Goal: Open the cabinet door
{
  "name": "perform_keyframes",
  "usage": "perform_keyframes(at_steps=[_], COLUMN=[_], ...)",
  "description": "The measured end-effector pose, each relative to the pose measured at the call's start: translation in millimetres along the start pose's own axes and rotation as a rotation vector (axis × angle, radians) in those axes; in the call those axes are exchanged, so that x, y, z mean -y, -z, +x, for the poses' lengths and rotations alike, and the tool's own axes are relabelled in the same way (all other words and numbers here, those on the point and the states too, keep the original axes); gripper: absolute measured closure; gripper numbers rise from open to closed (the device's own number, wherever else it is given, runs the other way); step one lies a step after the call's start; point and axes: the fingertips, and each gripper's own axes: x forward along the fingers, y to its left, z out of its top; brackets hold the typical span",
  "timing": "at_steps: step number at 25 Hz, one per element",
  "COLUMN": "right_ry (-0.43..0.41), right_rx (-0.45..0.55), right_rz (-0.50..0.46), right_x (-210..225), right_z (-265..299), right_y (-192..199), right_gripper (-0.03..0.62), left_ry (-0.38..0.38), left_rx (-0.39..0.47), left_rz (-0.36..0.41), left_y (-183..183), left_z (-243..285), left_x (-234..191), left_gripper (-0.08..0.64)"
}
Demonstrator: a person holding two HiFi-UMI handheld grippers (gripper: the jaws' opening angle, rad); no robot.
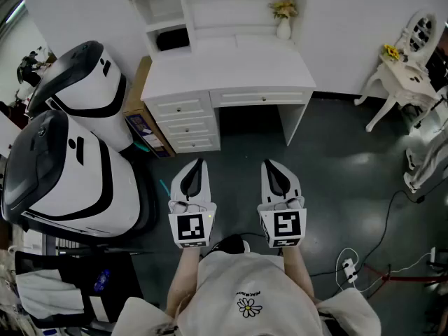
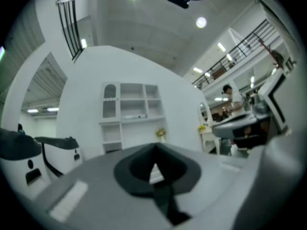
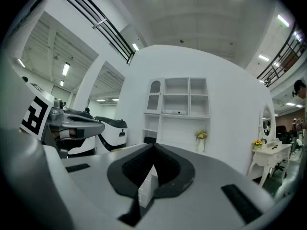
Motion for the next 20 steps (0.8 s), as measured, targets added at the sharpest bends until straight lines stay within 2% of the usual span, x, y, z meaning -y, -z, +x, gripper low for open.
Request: perform_keyframes(at_steps=[5,10,16,20], right_ry=[-0.024,-0.048,-0.075,-0.064], right_rx=[-0.004,0.001,0.033,0.034], right_rz=[0.028,0.037,0.138,0.150], right_x=[7.1,5.2,7.4,17.6], right_z=[0.5,7.6,6.8,6.6], right_y=[0.8,0.6,0.4,2.4], right_gripper=[0.594,0.594,0.594,0.592], left_ry=[-0.002,-0.012,-0.023,-0.014], left_rx=[-0.016,0.010,-0.003,0.003], left_rz=[-0.010,0.004,0.002,-0.012], left_y=[-1.6,-10.3,-4.3,-1.5], left_z=[4.6,8.9,11.9,19.5], left_x=[6.5,3.8,-2.0,1.5], left_gripper=[0.552,0.552,0.552,0.552])
